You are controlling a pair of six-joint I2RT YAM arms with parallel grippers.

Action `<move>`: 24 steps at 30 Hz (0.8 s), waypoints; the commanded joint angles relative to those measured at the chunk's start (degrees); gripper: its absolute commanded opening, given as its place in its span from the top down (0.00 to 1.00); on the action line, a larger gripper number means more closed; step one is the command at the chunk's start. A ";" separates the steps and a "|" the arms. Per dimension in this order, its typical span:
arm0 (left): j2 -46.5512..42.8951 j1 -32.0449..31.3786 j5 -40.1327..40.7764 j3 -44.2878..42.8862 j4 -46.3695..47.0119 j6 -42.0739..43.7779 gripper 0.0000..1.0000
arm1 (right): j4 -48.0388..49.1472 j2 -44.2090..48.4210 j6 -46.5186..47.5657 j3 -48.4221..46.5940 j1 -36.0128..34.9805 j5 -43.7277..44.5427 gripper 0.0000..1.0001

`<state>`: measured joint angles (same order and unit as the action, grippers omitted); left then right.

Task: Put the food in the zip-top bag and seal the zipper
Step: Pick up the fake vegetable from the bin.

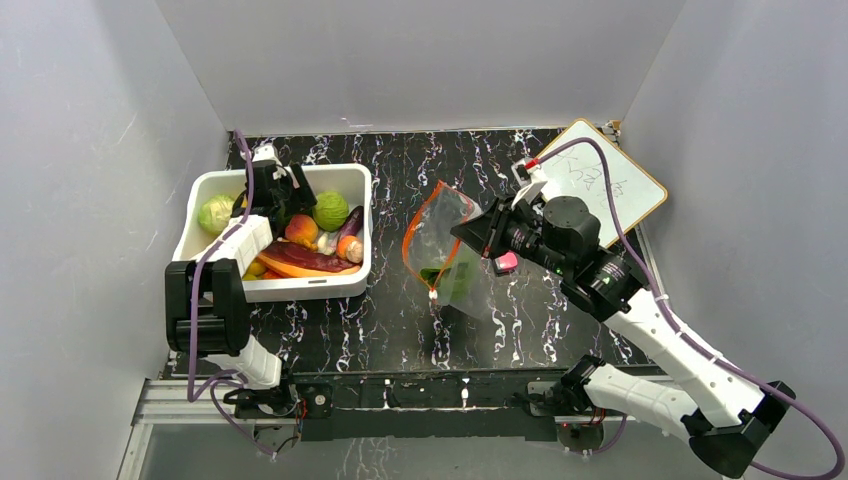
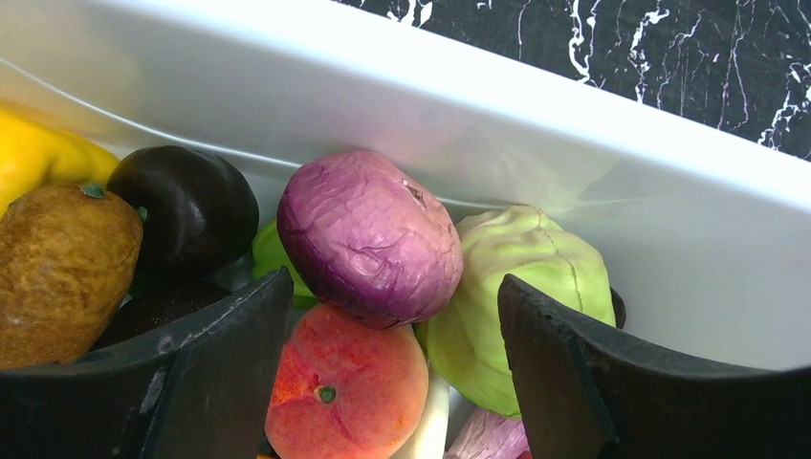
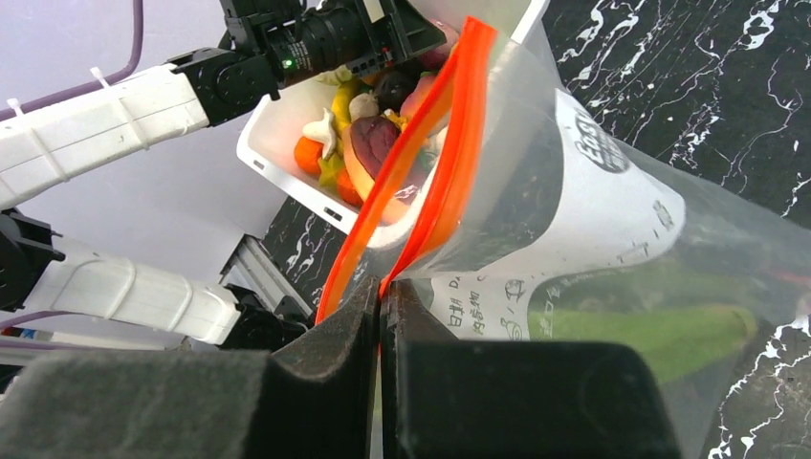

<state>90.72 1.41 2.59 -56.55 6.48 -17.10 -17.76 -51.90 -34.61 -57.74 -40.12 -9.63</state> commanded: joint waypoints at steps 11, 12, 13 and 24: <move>3.97 0.89 -0.74 -2.03 1.86 -0.30 0.30 | 5.28 1.49 -0.90 -0.17 0.08 1.10 1.00; 4.13 0.90 -0.89 -2.27 1.76 -0.22 0.35 | 5.20 1.60 -0.89 -0.03 0.05 1.06 1.00; 4.26 0.88 -0.87 -2.65 1.39 -0.06 0.40 | 5.19 1.62 -0.90 -0.04 0.04 1.01 1.00; -1.91 0.90 -0.26 -2.17 -5.34 -0.24 0.57 | 4.05 1.67 -1.35 0.80 0.08 -0.04 1.00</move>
<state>94.19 2.07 2.39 -57.76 5.82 -17.69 -17.80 -51.35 -35.29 -57.17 -40.12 -9.21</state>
